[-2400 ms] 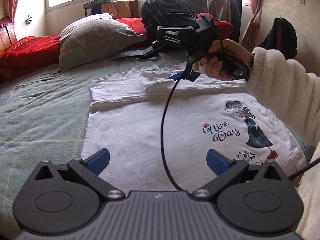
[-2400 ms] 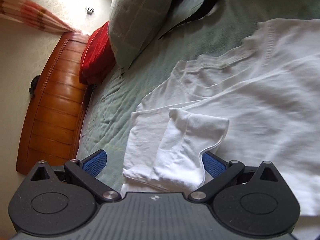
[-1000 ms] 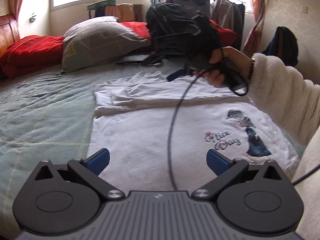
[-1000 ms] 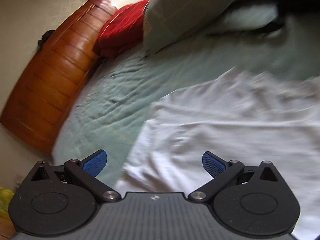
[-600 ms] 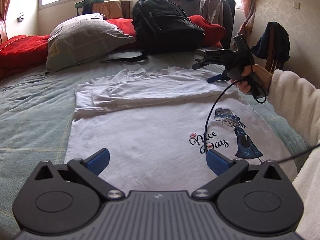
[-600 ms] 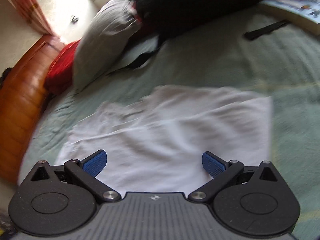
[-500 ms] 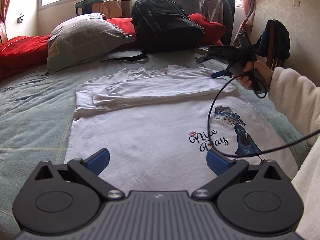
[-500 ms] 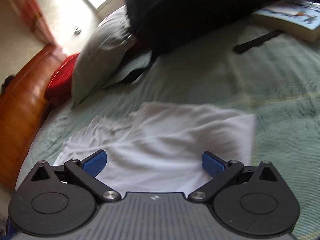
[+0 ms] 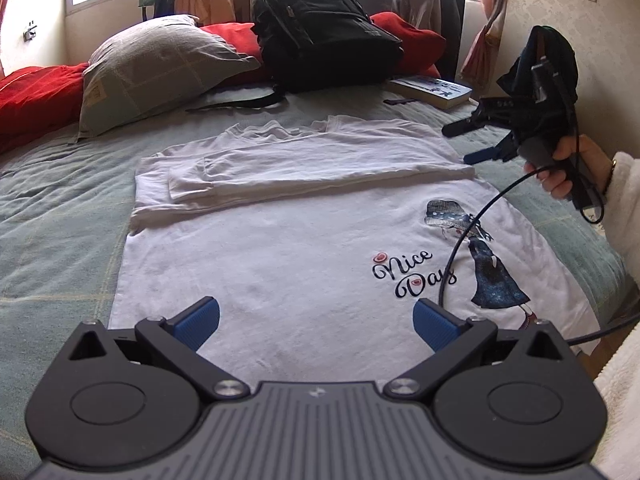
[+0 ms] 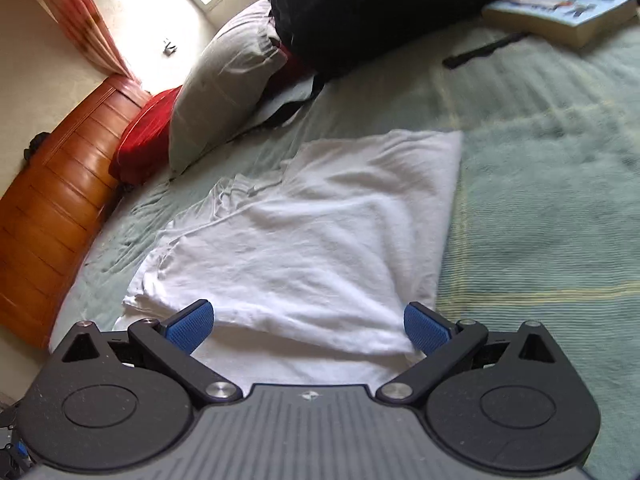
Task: Fold clothes
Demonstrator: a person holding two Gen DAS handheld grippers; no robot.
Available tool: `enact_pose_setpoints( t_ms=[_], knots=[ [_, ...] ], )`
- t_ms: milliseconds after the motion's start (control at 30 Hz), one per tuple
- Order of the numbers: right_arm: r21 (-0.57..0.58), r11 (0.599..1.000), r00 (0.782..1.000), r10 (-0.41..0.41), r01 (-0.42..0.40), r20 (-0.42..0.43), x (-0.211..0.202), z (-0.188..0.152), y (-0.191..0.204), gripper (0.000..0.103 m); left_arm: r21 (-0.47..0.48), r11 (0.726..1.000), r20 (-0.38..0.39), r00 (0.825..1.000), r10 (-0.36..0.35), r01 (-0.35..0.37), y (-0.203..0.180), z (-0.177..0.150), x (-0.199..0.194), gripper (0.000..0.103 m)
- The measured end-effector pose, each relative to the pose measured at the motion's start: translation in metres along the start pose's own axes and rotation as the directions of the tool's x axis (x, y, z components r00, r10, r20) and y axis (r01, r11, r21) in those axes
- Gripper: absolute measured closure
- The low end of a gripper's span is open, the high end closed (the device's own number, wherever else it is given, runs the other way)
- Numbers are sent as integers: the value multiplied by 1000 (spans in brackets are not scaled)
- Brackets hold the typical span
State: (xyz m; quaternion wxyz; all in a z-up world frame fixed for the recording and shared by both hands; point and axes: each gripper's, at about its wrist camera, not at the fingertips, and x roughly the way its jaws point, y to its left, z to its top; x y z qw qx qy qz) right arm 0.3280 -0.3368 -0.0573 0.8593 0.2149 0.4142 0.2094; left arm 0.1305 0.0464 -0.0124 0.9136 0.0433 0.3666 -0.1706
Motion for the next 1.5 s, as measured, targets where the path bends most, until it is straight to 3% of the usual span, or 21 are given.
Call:
enact_pose_setpoints(
  t_ms=[200,433,500,533,633,767,933,1033,1267,1367,1500],
  knots=[
    [-37,998,997,49,-47,66,18,43,-1,0,-5,1000,12,1000,17,-17,-3,5,-1,1],
    [-3,996,994,-92,93,56,60,77,-37,0,3,999,-13,999,44,-44,2,2,1,1],
    [-37,982,979,-183,187,91,50,86,-30,0,11,998,-18,998,60,-60,5,3,2,1],
    [-56,981,979,-179,185,103,41,87,-24,0,17,998,-19,998,66,-66,7,5,3,1],
    [-131,982,988,-125,136,92,18,83,-1,0,31,997,-21,997,78,-77,14,9,9,1],
    [-300,948,994,-100,109,44,7,59,39,0,30,996,-37,996,79,-78,23,13,24,1],
    [-267,963,999,35,-36,-8,29,68,61,0,-10,996,-55,994,92,-92,26,9,28,1],
    [-210,976,998,57,-63,-35,62,84,68,0,-29,996,-50,995,86,-88,25,5,25,1],
    [-131,989,990,-85,70,-110,151,105,45,0,-85,992,-46,995,85,-89,35,0,24,1],
    [-139,980,987,-149,140,-58,155,106,29,0,-86,990,-41,993,107,-110,43,0,24,1],
    [-214,963,978,-187,163,-97,167,105,71,0,-80,987,-15,990,140,-141,51,4,22,1]
  ],
)
